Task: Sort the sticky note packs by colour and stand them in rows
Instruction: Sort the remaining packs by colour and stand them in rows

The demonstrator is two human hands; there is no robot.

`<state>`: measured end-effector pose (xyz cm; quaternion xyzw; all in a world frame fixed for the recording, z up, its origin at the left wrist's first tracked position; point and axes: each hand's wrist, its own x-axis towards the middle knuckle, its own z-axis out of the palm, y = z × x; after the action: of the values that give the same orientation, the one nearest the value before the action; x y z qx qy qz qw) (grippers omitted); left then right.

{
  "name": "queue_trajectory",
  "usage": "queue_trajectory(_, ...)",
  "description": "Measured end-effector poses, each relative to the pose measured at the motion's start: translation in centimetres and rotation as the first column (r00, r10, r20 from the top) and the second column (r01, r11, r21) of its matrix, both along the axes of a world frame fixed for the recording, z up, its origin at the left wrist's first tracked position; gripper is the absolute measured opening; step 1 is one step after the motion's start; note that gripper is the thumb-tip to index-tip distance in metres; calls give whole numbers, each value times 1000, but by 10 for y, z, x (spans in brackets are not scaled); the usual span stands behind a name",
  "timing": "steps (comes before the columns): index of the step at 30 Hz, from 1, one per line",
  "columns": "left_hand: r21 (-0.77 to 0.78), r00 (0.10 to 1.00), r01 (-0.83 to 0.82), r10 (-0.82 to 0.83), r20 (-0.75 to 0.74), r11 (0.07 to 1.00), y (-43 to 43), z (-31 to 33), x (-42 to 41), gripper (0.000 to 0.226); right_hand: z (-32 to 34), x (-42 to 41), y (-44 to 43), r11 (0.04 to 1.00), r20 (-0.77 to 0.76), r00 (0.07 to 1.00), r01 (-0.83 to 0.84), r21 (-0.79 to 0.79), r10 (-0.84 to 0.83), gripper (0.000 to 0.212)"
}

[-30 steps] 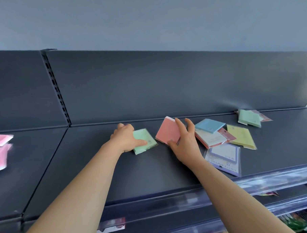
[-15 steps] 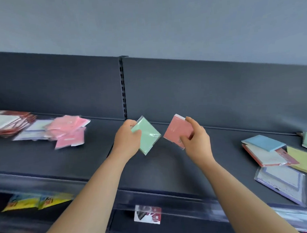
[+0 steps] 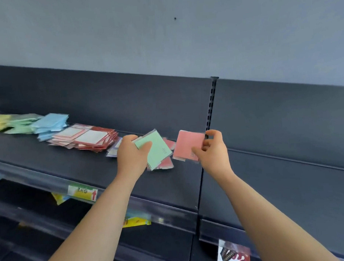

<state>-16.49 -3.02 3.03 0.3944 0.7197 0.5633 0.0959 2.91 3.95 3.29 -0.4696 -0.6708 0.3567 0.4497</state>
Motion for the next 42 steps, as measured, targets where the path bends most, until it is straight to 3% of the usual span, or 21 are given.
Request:
queue_trajectory(5,-8,998,23,-23,-51,1000,-8,5,-62,17,11,-62,-2,1000,26,999,24,2,-24,45)
queue_trajectory(17,-53,992,92,-97,-84,994,1,-1,-123,15,4,-127,28,994,371,922,86,72,-107,4)
queue_trajectory(20,-47,990,90,-95,-101,995,3,-1,-124,16,-2,-129,32,992,434,893,96,80,-121,25)
queue_trajectory(23,-39,992,85,-88,-91,996,5,-4,-126,16,-4,-130,34,986,506,848,109,124,-158,12)
queue_trajectory(25,-42,994,75,-78,-74,996,6,-6,-129,16,-3,-131,33,982,528,834,77,170,-157,15)
queue_trajectory(29,-13,998,63,-64,-29,998,3,-9,-138,15,4,-145,17,963,494,862,-26,268,-114,34)
queue_trajectory(36,68,997,-33,28,71,997,-14,2,-184,13,12,-223,-14,932,433,887,-280,230,160,26)
queue_trajectory(38,82,995,-38,31,93,996,-19,3,-207,15,11,-250,-19,924,427,877,-329,195,222,14)
queue_trajectory(42,83,993,-31,22,112,996,-36,7,-258,14,11,-309,-33,920,357,887,-362,149,292,19)
